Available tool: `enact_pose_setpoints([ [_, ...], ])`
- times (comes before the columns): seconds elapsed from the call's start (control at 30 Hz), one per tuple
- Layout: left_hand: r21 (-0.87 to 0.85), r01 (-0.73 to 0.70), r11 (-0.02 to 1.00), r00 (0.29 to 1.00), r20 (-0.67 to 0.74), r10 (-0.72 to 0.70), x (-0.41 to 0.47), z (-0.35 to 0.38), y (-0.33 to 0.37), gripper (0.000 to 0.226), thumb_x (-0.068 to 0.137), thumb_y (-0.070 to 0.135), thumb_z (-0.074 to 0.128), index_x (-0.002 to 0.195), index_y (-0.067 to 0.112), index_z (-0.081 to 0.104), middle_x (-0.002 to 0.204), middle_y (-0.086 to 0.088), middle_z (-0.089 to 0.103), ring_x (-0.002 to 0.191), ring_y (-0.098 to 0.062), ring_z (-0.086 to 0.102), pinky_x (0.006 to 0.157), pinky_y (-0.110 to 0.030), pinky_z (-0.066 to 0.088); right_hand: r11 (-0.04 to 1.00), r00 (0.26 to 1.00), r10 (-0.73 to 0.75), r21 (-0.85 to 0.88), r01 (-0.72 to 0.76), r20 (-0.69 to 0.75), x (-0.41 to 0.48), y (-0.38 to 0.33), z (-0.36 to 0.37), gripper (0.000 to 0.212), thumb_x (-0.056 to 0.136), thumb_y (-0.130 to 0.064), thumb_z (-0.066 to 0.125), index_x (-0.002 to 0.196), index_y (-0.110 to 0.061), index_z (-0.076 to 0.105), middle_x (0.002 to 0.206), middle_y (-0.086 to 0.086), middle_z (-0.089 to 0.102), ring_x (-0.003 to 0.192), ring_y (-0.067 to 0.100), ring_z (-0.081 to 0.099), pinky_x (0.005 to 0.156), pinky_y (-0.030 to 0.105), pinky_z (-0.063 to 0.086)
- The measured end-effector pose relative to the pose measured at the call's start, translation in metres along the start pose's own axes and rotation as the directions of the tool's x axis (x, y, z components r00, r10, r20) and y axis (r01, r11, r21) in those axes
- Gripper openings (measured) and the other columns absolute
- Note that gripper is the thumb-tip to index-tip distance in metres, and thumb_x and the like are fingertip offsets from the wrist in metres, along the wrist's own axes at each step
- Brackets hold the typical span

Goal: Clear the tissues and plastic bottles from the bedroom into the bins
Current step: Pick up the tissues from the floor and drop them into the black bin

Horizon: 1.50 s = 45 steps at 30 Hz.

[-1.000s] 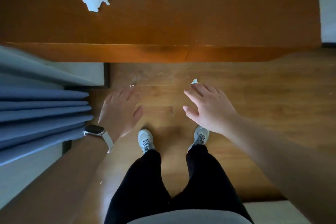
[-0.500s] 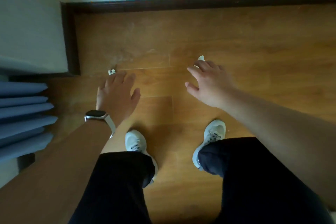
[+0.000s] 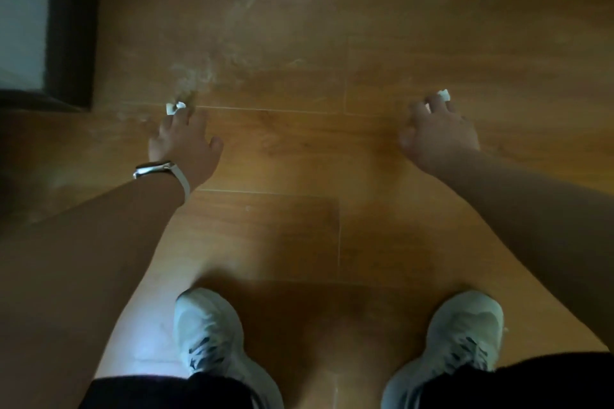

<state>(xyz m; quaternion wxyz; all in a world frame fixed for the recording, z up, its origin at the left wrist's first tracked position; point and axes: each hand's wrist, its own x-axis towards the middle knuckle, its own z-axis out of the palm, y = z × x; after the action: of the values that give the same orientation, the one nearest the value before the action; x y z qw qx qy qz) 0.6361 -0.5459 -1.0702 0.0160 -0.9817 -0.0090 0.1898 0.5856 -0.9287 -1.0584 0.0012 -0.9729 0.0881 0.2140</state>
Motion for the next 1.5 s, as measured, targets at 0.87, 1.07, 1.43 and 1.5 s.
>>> enact_pose_setpoints([
  [0.87, -0.309, -0.087, 0.947, 0.996, -0.051, 0.075, 0.025, 0.018, 0.003, 0.037, 0.088, 0.015, 0.061, 0.124, 0.006, 0.061, 0.126, -0.022, 0.054, 0.108, -0.042, 0.056, 0.093, -0.042, 0.043, 0.949, 0.999, -0.048, 0.313, 0.044, 0.004, 0.017, -0.014, 0.016, 0.037, 0.088, -0.024, 0.06, 0.122, -0.012, 0.05, 0.122, 0.012, 0.047, 0.106, 0.036, 0.052, 0.074, 0.034, 0.036],
  [1.07, -0.434, -0.081, 0.897, 0.997, -0.028, 0.076, -0.066, -0.069, 0.033, 0.032, 0.087, 0.016, 0.065, 0.119, 0.011, 0.065, 0.123, -0.013, 0.06, 0.1, -0.035, 0.061, 0.089, -0.038, 0.047, 0.93, 0.992, -0.106, 0.361, 0.074, 0.068, -0.052, -0.019, -0.063, 0.029, 0.089, -0.023, 0.057, 0.116, -0.013, 0.052, 0.114, 0.01, 0.05, 0.084, 0.033, 0.053, 0.068, 0.037, 0.046],
  [1.43, -0.578, -0.104, 0.809, 0.994, -0.048, 0.094, -0.225, -0.307, 0.075, 0.027, 0.086, 0.017, 0.069, 0.114, 0.017, 0.067, 0.106, 0.002, 0.062, 0.089, -0.014, 0.058, 0.078, -0.026, 0.045, 0.816, 0.988, -0.128, 0.556, 0.154, -0.085, -0.205, 0.004, -0.286, 0.028, 0.078, -0.012, 0.063, 0.105, -0.012, 0.063, 0.105, 0.009, 0.06, 0.085, 0.028, 0.058, 0.07, 0.033, 0.046],
  [1.5, -0.585, -0.088, 0.807, 0.996, -0.026, 0.09, -0.246, -0.351, 0.088, 0.027, 0.088, 0.02, 0.069, 0.115, 0.019, 0.067, 0.104, 0.005, 0.061, 0.084, -0.01, 0.053, 0.072, -0.018, 0.036, 0.817, 0.986, -0.109, 0.554, 0.162, -0.127, -0.234, 0.011, -0.329, 0.036, 0.078, -0.01, 0.063, 0.114, -0.011, 0.064, 0.108, 0.007, 0.061, 0.087, 0.027, 0.06, 0.071, 0.031, 0.045],
])
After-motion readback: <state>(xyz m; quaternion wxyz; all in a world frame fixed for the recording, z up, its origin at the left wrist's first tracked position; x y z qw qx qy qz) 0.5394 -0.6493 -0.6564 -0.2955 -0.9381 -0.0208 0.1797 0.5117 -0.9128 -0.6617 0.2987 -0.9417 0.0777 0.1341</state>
